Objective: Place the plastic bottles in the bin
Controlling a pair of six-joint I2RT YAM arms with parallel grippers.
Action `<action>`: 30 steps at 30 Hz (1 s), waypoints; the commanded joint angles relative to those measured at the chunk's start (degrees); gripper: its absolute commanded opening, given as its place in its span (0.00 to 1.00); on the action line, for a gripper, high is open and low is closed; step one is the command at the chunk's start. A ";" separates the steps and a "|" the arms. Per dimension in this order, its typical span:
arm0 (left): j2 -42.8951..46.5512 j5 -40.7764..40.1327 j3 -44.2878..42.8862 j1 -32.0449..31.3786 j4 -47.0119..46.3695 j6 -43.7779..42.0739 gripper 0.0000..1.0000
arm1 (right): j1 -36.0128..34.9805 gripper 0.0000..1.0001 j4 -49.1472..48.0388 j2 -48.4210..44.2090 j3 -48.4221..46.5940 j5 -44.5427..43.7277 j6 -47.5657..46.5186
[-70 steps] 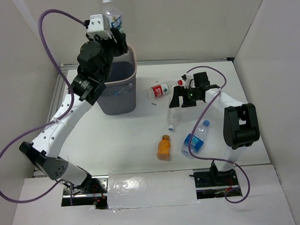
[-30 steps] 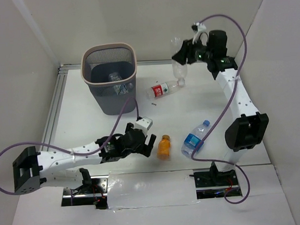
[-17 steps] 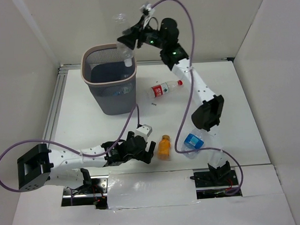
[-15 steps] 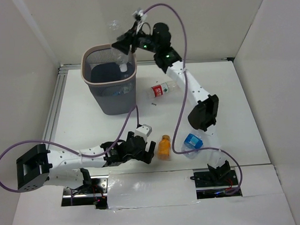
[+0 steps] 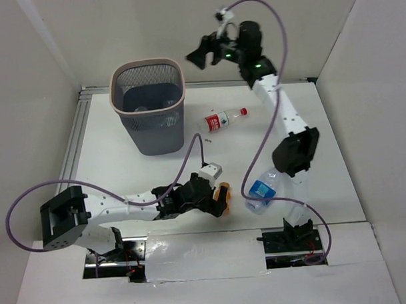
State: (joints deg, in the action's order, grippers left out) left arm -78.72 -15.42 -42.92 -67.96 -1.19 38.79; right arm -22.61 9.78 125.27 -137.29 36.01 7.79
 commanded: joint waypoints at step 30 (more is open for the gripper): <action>-7.59 6.97 -45.18 22.48 10.94 -17.86 0.20 | 39.40 0.13 41.72 -69.99 87.90 9.42 -84.07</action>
State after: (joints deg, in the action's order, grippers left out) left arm -90.39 -9.96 -77.49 -54.00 11.22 26.85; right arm 16.56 48.62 56.12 -49.56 41.41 -67.72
